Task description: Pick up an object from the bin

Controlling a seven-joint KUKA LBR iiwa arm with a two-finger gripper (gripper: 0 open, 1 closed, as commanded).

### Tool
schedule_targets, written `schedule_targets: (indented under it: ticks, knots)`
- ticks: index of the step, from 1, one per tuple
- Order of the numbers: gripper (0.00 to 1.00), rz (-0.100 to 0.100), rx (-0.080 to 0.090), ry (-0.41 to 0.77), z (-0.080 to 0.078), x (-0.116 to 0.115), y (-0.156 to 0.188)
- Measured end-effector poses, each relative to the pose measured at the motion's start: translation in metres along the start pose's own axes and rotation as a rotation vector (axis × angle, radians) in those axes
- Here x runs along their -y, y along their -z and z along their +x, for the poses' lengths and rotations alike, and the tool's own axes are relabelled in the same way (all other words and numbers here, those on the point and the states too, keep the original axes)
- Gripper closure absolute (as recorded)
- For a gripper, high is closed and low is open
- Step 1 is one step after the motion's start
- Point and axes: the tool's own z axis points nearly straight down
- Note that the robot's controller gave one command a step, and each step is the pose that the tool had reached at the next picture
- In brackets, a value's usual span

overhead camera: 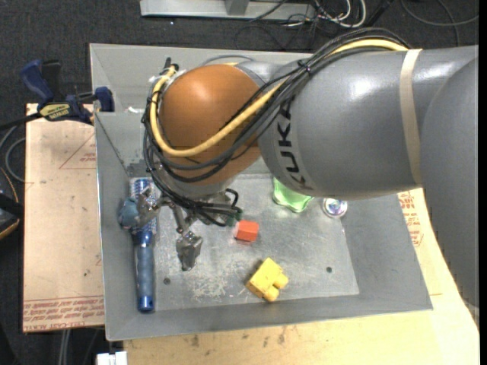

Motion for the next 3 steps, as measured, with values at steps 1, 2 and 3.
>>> schedule_targets:
  ticks: [1, 2, 3]
  knots:
    - [0.0, 0.002, 0.022, -0.197, 0.017, -0.004, -0.113]
    - [0.0, 0.005, 0.029, 0.093, 0.007, 0.009, -0.122]
    - [0.0, 0.024, 0.039, 0.682, 0.012, 0.029, -0.121]
